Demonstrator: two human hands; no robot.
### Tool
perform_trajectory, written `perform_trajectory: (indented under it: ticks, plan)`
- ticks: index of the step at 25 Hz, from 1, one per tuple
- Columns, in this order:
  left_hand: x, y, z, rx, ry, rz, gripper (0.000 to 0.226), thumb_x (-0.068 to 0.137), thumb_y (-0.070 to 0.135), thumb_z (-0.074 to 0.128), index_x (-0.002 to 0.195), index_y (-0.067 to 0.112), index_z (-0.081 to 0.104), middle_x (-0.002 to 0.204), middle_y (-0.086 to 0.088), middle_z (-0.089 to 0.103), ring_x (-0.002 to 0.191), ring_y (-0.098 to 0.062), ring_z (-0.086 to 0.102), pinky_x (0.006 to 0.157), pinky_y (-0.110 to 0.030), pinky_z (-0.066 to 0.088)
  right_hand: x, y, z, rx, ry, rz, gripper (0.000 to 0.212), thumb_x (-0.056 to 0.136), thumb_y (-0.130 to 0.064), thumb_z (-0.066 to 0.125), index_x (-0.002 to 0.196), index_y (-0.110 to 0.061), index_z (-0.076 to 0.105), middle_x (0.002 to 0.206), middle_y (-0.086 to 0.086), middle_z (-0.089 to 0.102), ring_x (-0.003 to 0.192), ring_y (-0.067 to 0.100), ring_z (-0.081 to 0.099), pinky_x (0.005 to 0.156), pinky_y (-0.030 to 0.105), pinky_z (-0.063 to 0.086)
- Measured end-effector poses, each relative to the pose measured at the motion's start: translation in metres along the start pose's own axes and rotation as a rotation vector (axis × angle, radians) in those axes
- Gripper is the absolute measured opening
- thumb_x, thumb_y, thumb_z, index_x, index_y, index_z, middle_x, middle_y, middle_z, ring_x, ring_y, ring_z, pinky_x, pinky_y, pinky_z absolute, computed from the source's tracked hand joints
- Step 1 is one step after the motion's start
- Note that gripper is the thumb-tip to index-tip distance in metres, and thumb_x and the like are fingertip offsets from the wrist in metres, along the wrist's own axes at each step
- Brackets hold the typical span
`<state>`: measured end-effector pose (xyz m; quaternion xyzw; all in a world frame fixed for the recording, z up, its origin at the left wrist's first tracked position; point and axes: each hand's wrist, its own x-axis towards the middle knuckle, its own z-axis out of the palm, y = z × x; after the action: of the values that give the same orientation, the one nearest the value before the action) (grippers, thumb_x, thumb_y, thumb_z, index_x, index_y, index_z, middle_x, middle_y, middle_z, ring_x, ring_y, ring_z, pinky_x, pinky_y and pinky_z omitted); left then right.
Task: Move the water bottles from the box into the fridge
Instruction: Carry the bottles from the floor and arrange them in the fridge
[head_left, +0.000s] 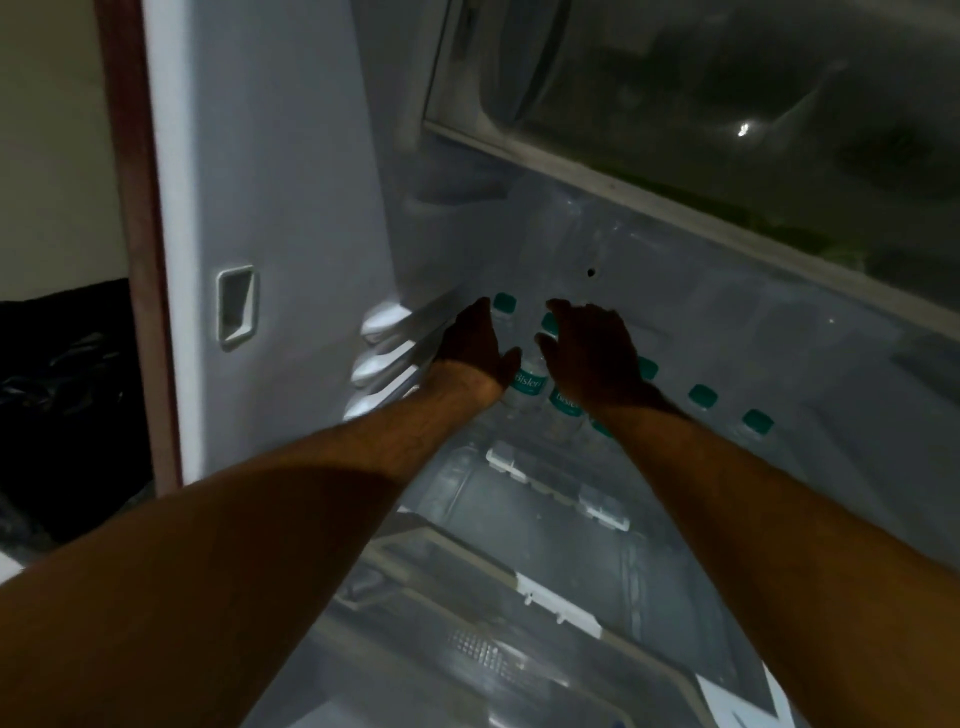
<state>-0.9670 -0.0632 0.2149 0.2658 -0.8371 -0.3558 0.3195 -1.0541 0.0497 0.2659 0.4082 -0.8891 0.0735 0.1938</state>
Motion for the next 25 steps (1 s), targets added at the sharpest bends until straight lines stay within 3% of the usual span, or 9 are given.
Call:
perform_trajectory:
  ticks: [3,6,9,15,17,20,23,25]
  plan:
    - [0.013,0.001,0.001,-0.044,0.002,-0.011,0.082,0.097,0.033,0.061,0.159,0.012,0.012,0.163,-0.009,0.024,0.149,-0.025,0.027,0.119,-0.033,0.024,0.007,-0.003,0.002,-0.035,0.013,-0.034,0.047,0.105,-0.039,0.045,0.148,-0.021,0.043,0.141,0.010,0.057,0.135,0.029,0.048,0.124,0.045,0.017]
    - [0.022,0.000,0.002,-0.070,-0.024,-0.010,0.076,0.100,0.030,0.058,0.159,0.013,0.014,0.161,-0.009,0.029,0.146,-0.026,0.033,0.117,-0.035,0.029,0.011,-0.004,0.001,-0.016,0.044,-0.025,0.042,0.104,-0.034,0.049,0.143,-0.019,0.050,0.136,0.010,0.060,0.129,0.029,0.052,0.124,0.044,0.018]
    - [0.028,-0.003,0.002,-0.074,-0.015,-0.041,0.066,0.100,0.028,0.057,0.157,0.016,0.025,0.154,-0.008,0.042,0.137,-0.027,0.046,0.111,-0.036,0.038,0.013,-0.006,-0.006,0.037,0.016,-0.053,0.044,0.101,-0.039,0.055,0.140,-0.018,0.053,0.137,0.008,0.059,0.131,0.026,0.052,0.125,0.043,0.012]
    - [0.033,0.000,0.002,-0.216,-0.015,-0.041,0.033,0.097,0.022,0.062,0.129,0.019,0.055,0.130,-0.008,0.061,0.115,-0.025,0.061,0.093,-0.030,0.051,0.006,-0.012,-0.011,0.079,0.016,-0.175,0.029,0.103,-0.039,0.052,0.116,-0.014,0.059,0.110,0.005,0.070,0.109,0.023,0.065,0.126,0.040,0.009]
    - [0.031,0.001,-0.002,-0.262,-0.007,-0.058,0.025,0.098,0.019,0.060,0.122,0.017,0.057,0.123,-0.010,0.062,0.109,-0.027,0.063,0.092,-0.040,0.055,0.003,-0.014,-0.009,0.081,0.009,-0.177,0.026,0.103,-0.037,0.052,0.113,-0.014,0.058,0.106,0.005,0.071,0.104,0.023,0.066,0.126,0.039,0.010]
    - [0.021,0.003,-0.009,-0.222,0.009,-0.074,0.024,0.098,0.013,0.058,0.122,0.013,0.057,0.122,-0.013,0.061,0.109,-0.029,0.061,0.094,-0.046,0.054,-0.005,-0.015,-0.007,0.072,-0.015,-0.176,0.025,0.103,-0.035,0.050,0.114,-0.013,0.057,0.111,0.010,0.069,0.116,0.028,0.061,0.126,0.041,0.017]
    - [0.004,0.006,-0.018,-0.195,0.028,-0.088,0.025,0.098,0.007,0.055,0.122,0.014,0.057,0.120,-0.009,0.060,0.104,-0.024,0.061,0.089,-0.038,0.055,-0.020,-0.021,-0.010,0.132,-0.077,-0.132,0.023,0.103,-0.034,0.050,0.111,-0.013,0.056,0.110,0.012,0.064,0.114,0.032,0.057,0.104,0.042,0.043]
    - [-0.007,0.007,-0.024,-0.135,0.030,-0.094,0.023,0.099,0.009,0.053,0.121,0.014,0.058,0.111,-0.003,0.057,0.091,-0.014,0.057,0.075,-0.023,0.053,-0.030,-0.026,-0.018,0.202,-0.143,-0.051,0.024,0.103,-0.033,0.050,0.113,-0.013,0.055,0.109,0.010,0.060,0.102,0.025,0.057,0.084,0.036,0.045]
